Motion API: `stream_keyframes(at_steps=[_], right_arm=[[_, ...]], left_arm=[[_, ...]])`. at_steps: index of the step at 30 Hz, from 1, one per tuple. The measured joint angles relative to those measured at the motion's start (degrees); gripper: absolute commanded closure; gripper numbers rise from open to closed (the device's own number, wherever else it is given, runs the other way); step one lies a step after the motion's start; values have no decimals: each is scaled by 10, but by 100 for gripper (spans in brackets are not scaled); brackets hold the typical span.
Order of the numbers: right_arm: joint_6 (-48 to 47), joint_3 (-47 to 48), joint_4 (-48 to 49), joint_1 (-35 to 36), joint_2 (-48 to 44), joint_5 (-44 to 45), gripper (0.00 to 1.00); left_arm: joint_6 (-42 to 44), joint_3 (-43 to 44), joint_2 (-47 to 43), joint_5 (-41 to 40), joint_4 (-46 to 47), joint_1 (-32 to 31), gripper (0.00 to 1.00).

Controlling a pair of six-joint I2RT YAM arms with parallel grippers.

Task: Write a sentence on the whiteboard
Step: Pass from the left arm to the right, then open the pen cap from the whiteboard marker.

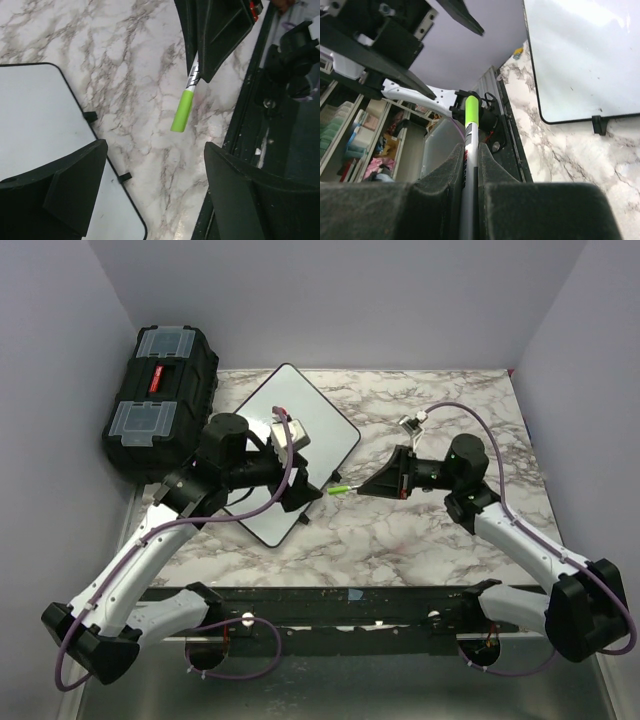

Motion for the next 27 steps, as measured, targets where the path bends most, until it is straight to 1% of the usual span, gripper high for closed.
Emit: stream_keyframes(at_steps=[3, 6, 11, 19, 23, 27], right_arm=[[17, -3, 31, 0, -14, -6, 99], [27, -3, 52, 0, -25, -14, 99], [42, -3, 75, 0, -33, -25, 99], [56, -4, 94, 0, -33, -32, 99], [57, -4, 96, 0, -33, -33, 99], [62, -5, 101, 0, -33, -34, 99]], left_arm=[[-24, -17, -1, 74, 22, 25, 22], [-40, -33, -1, 124, 33, 40, 25], [-54, -37, 2, 169, 44, 43, 29], [-94, -73, 10, 202, 91, 43, 36], [-103, -75, 17, 208, 100, 43, 39], [-105, -75, 19, 211, 107, 43, 46]])
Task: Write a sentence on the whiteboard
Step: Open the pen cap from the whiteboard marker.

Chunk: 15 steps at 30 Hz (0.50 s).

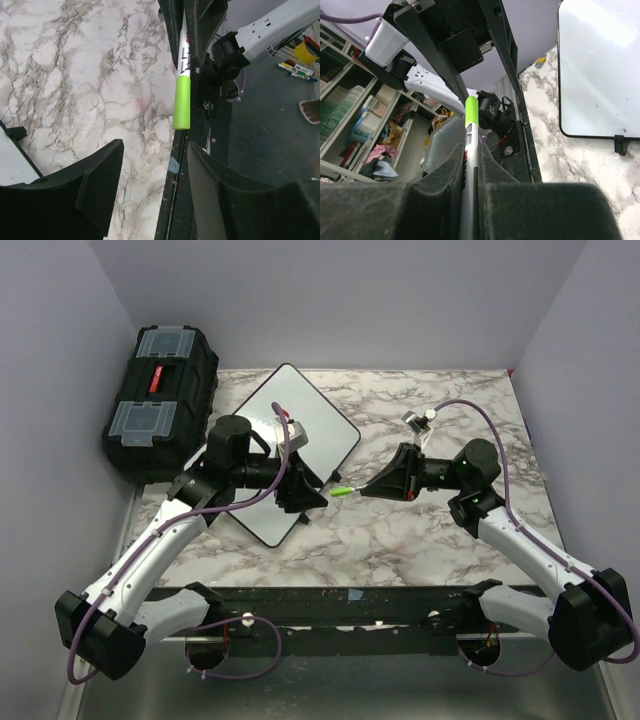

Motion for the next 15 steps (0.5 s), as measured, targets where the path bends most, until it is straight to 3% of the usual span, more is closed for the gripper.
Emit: stream_keyframes(at_steps=[15], right_arm=[[11, -2, 24, 0, 6, -5, 99]], left_arm=[[-4, 0, 26, 2, 21, -16, 50]])
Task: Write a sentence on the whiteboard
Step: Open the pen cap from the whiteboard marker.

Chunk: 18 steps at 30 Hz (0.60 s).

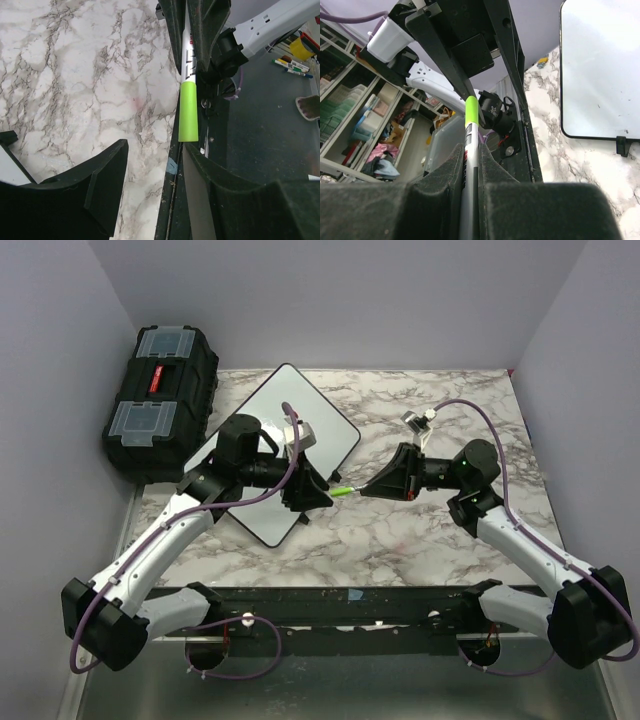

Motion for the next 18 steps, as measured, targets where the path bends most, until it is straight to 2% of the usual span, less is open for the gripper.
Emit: stream_keyframes(at_steps=[4, 12, 14, 18], right_arm=[[2, -2, 1, 0, 0, -1, 99], [2, -8, 1, 0, 5, -2, 99], [2, -8, 1, 0, 7, -3, 99], [2, -8, 1, 0, 10, -5, 99]], left_arm=[[-3, 0, 7, 0, 2, -7, 45], [-10, 17, 14, 3, 10, -23, 44], [-10, 27, 17, 6, 8, -27, 46], [-9, 35, 22, 9, 8, -34, 60]])
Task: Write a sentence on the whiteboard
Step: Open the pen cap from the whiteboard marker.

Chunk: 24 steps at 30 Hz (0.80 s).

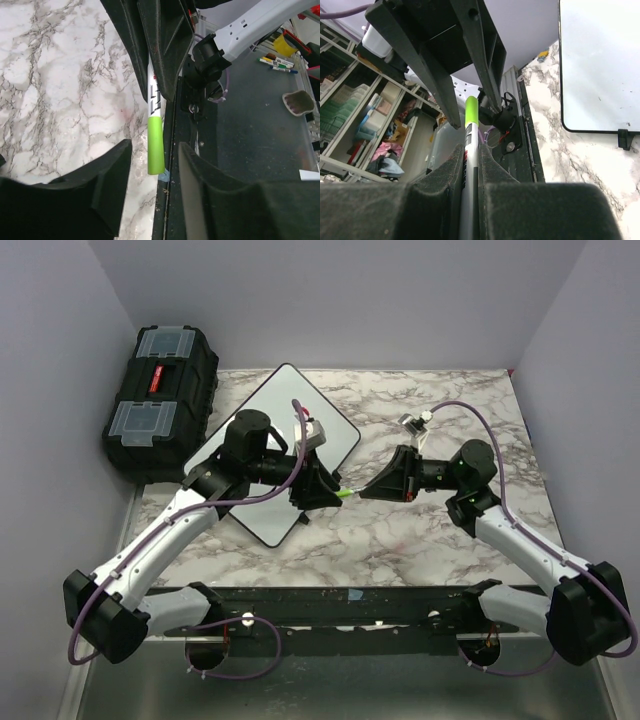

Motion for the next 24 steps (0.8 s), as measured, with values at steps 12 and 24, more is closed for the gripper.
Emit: stream_keyframes(at_steps=[12, 24], right_arm=[[18, -11, 31, 0, 11, -10, 99], [-2, -12, 9, 0, 0, 2, 99]], left_arm=[[2, 29, 59, 15, -8, -23, 100], [25, 62, 73, 10, -67, -23, 100]])
